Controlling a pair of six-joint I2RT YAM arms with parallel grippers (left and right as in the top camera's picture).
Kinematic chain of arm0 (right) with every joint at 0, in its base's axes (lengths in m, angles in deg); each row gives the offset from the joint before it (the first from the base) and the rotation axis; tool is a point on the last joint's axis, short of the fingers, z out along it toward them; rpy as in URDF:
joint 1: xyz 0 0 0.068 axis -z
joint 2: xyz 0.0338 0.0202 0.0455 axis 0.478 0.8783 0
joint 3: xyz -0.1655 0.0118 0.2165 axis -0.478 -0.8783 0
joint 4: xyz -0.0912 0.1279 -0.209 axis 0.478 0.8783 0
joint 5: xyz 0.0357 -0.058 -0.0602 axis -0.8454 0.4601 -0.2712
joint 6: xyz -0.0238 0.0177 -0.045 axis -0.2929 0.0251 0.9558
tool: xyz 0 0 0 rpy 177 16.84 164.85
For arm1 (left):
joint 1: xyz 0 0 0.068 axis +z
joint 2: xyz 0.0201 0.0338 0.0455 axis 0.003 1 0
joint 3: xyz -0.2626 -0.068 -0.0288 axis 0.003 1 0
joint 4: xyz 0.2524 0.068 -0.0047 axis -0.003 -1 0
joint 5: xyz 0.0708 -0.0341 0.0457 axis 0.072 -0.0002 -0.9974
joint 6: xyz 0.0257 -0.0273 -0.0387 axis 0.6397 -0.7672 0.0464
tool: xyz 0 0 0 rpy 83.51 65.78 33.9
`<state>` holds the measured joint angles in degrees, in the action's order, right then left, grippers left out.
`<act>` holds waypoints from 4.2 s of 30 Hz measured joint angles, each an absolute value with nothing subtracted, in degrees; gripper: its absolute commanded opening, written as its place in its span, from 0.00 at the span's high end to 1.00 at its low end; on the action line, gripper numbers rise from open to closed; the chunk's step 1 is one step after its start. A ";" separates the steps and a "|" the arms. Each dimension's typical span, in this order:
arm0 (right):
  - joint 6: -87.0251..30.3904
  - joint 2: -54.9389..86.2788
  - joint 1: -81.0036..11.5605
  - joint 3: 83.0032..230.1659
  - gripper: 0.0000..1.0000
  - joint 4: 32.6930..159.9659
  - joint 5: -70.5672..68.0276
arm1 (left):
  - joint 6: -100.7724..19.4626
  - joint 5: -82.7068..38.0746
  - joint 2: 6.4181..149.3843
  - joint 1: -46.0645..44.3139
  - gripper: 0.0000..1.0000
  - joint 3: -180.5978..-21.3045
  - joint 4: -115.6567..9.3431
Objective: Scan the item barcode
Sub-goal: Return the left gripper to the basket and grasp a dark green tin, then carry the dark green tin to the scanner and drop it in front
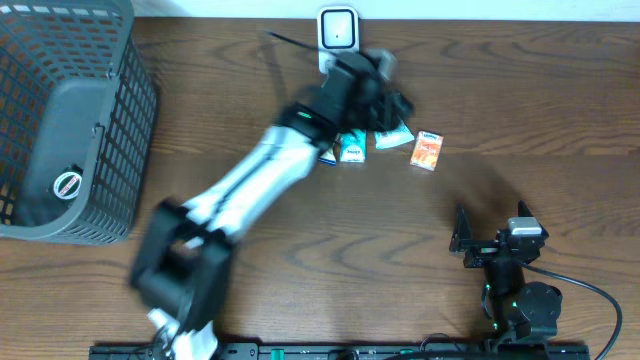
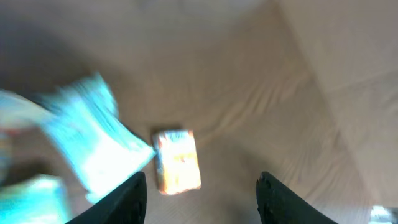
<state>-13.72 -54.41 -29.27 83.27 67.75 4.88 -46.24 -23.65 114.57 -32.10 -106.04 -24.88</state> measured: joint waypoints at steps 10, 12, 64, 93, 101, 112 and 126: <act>-13.72 -54.41 -29.27 83.27 0.01 67.75 4.88 | -40.95 -23.34 89.19 0.99 0.29 -106.17 -36.60; -13.72 -54.41 -29.27 83.27 0.01 67.75 4.88 | -40.56 -23.65 87.40 9.56 0.29 -106.17 -37.76; -13.72 -54.41 -29.27 83.27 0.01 67.75 4.88 | -41.76 -56.63 124.86 34.35 0.46 -107.09 -56.49; -13.72 -54.41 -29.27 83.27 0.01 67.75 4.88 | -60.56 -25.59 77.56 18.44 0.51 -106.28 -34.72; -13.72 -54.39 -29.27 83.27 0.01 67.75 4.88 | -59.88 -27.43 90.65 -9.32 0.51 -106.28 -32.38; -13.72 -54.39 -29.27 83.27 0.01 67.75 4.88 | -55.73 -30.77 118.94 -32.64 0.51 -106.26 -36.86; -13.72 -54.39 -29.27 83.27 0.01 67.75 4.88 | -52.75 -39.65 127.68 -42.61 0.34 -106.26 -38.22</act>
<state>-13.72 -54.39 -29.27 83.27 67.75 4.88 -52.75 -39.65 127.68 -42.61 -106.26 -38.22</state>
